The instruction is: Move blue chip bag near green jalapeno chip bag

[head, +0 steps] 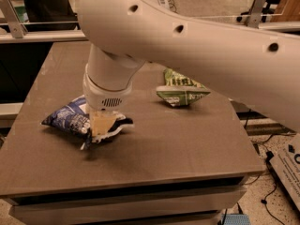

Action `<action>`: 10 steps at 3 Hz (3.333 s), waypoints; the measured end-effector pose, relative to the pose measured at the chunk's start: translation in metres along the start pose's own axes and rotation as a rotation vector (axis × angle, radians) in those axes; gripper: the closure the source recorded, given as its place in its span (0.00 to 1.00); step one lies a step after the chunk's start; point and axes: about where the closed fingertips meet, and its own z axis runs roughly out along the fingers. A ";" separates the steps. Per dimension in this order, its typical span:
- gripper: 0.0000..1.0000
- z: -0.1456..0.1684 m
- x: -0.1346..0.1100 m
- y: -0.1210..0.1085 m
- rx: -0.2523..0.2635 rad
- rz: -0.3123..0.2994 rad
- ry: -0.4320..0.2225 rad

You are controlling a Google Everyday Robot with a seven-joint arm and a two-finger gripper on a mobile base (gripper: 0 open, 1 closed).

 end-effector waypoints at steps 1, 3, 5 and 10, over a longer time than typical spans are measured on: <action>1.00 -0.025 0.016 -0.018 0.049 0.005 0.043; 1.00 -0.082 0.062 -0.076 0.165 0.036 0.168; 1.00 -0.097 0.123 -0.119 0.233 0.033 0.225; 0.36 -0.038 0.171 -0.110 0.126 -0.018 0.269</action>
Offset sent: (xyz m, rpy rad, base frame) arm 0.0939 -0.0652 0.0802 -0.1140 -0.2045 -0.1163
